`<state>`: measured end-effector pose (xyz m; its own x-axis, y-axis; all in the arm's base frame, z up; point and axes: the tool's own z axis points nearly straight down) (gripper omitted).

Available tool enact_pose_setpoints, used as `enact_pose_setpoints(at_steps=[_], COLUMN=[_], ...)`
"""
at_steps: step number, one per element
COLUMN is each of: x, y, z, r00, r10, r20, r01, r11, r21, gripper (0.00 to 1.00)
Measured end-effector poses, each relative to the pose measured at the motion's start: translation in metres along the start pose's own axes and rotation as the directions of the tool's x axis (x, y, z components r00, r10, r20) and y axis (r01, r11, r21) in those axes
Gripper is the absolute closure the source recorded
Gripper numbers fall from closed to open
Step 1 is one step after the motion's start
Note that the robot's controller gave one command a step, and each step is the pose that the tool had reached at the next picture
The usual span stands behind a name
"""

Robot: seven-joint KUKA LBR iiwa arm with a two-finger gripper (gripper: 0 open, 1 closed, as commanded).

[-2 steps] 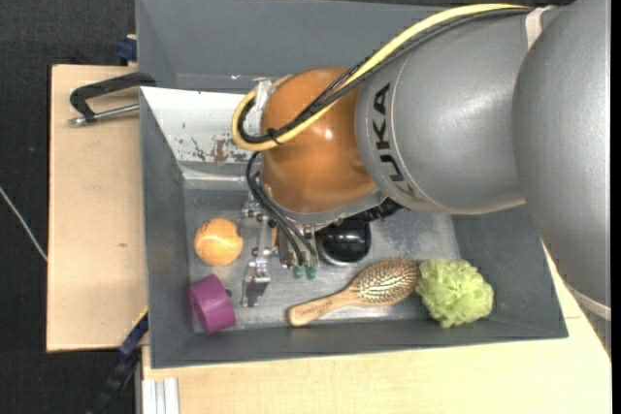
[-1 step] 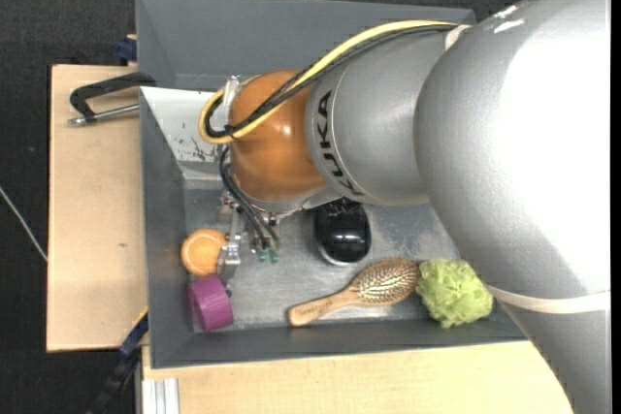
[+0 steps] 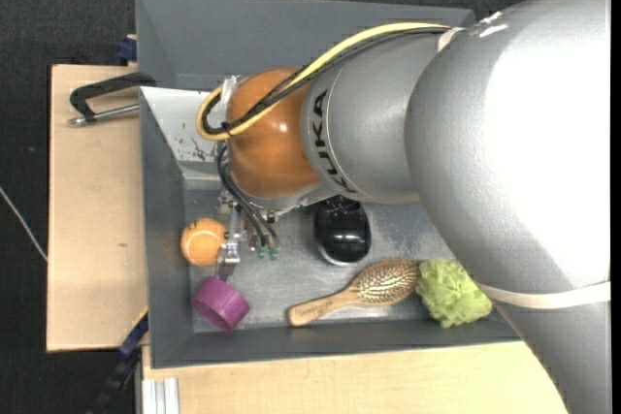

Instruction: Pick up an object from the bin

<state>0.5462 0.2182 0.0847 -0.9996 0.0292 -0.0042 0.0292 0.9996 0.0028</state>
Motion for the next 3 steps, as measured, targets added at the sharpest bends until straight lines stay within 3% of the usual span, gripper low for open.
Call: enact_pose_setpoints(at_steps=[1, 2, 3], x=[-0.007, -0.005, -0.006], y=[0.017, 0.015, 0.013], z=[-0.018, 0.015, 0.011], r00=[1.000, 1.000, 0.995], r10=[-0.018, 0.021, 0.098], r20=[0.002, -0.003, 0.000], r01=[0.018, -0.021, -0.098], r11=[1.000, 1.000, 0.995], r21=[-0.001, 0.001, -0.003], gripper=[0.00, 0.00, 1.00])
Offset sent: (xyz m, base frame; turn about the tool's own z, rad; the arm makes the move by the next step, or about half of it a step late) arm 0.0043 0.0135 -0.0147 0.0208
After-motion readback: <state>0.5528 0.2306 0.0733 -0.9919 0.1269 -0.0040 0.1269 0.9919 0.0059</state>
